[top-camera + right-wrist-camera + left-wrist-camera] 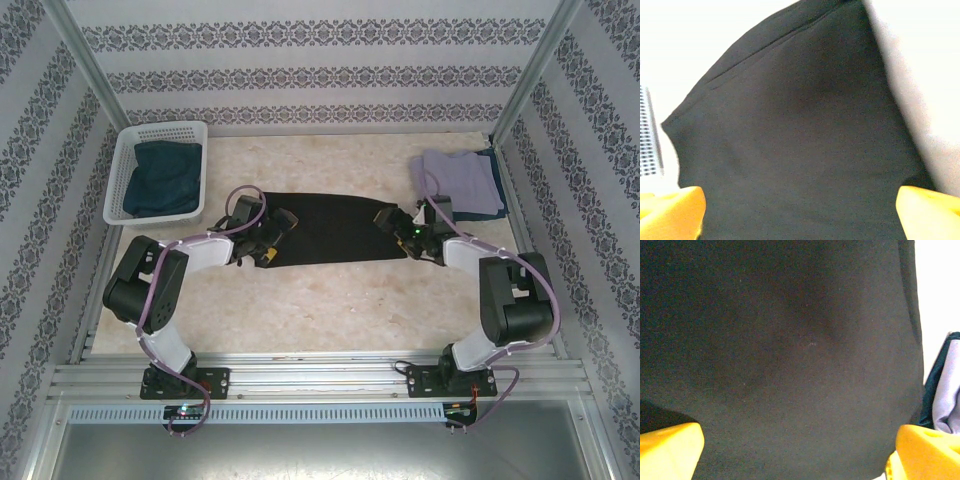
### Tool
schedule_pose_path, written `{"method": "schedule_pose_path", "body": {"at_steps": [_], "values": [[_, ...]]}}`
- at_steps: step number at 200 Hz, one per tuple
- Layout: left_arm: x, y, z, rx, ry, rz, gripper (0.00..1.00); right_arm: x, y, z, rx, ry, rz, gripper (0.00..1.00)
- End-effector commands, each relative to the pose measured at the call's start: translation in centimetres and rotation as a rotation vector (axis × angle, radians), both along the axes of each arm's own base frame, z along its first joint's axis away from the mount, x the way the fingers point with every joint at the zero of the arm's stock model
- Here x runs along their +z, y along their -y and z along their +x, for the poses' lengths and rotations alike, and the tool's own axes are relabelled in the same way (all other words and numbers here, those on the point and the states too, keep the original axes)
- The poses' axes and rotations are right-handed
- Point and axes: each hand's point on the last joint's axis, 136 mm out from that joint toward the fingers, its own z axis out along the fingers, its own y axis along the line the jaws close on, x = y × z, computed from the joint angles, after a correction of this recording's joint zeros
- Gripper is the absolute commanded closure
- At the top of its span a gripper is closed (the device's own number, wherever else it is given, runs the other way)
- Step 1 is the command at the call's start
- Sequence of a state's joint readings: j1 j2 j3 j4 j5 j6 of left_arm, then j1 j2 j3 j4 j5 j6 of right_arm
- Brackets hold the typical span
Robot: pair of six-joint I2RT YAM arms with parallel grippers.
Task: Fold and stack the skirts
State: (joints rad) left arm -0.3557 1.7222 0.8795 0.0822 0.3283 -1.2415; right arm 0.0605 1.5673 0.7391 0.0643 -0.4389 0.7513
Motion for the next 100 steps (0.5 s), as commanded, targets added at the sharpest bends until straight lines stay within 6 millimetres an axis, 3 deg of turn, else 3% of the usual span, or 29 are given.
{"method": "schedule_pose_path", "body": {"at_steps": [1, 23, 44, 72, 100], "values": [[-0.3, -2.2, -1.5, -0.012, -0.074, 0.106, 0.00, 1.1, 1.7, -1.2, 0.123, -0.028, -0.107, 0.02], [3.4, -2.4, -0.6, -0.063, -0.007, 0.172, 0.00, 1.9, 2.2, -1.1, 0.229, -0.061, -0.162, 0.10], [5.0, -3.7, 0.0, -0.113, 0.029, 0.299, 0.00, 1.4, 1.5, -0.6, 0.319, -0.101, -0.121, 0.25], [5.1, -3.4, 1.5, -0.244, 0.022, 0.384, 0.00, -0.3, 0.7, 0.3, 0.398, -0.186, -0.076, 0.37], [3.6, -2.5, 2.7, -0.361, -0.022, 0.422, 0.00, -1.8, 1.2, 1.6, 0.369, -0.230, -0.076, 0.38]]}}
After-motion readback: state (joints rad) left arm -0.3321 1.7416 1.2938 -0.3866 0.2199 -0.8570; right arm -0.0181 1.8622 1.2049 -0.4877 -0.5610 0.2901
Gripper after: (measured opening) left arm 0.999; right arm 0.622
